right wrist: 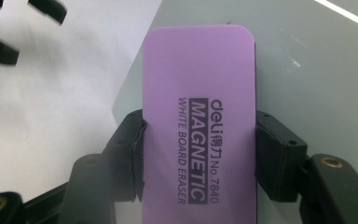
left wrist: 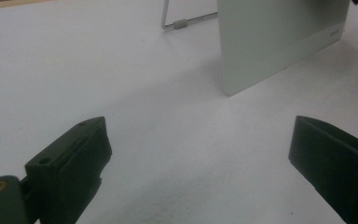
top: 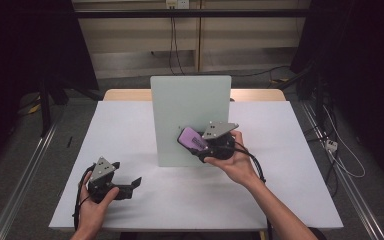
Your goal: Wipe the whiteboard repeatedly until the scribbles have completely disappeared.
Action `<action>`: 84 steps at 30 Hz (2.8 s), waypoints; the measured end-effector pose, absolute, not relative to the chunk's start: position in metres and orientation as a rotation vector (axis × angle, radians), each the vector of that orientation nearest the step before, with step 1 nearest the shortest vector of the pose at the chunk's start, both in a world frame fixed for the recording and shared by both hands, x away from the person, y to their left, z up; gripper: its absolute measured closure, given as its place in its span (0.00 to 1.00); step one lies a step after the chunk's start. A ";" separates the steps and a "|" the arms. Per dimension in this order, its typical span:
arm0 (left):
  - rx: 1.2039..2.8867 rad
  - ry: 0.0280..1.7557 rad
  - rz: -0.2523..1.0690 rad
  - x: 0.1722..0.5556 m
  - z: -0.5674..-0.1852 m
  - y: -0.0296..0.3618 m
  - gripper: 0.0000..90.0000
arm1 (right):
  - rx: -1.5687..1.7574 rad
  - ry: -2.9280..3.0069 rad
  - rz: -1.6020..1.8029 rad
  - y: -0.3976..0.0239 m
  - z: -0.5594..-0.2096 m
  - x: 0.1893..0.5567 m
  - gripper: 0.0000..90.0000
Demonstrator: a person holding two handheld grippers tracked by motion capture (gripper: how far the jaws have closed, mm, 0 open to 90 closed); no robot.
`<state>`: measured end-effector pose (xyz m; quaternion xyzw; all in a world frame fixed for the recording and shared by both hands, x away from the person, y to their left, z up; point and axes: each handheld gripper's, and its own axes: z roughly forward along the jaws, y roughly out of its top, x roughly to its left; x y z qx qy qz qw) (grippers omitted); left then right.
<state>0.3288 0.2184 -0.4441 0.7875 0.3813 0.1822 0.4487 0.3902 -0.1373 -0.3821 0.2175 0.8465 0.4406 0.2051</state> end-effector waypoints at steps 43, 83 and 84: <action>1.948 0.944 0.448 0.329 -0.444 0.219 0.06 | 0.586 2.303 1.227 -0.125 -0.354 0.402 0.47; 1.947 0.941 0.448 0.328 -0.444 0.220 0.06 | 0.463 2.507 1.116 -0.076 -0.411 0.388 0.47; 1.946 0.942 0.449 0.328 -0.444 0.220 0.06 | 0.462 2.519 1.109 -0.077 -0.414 0.387 0.47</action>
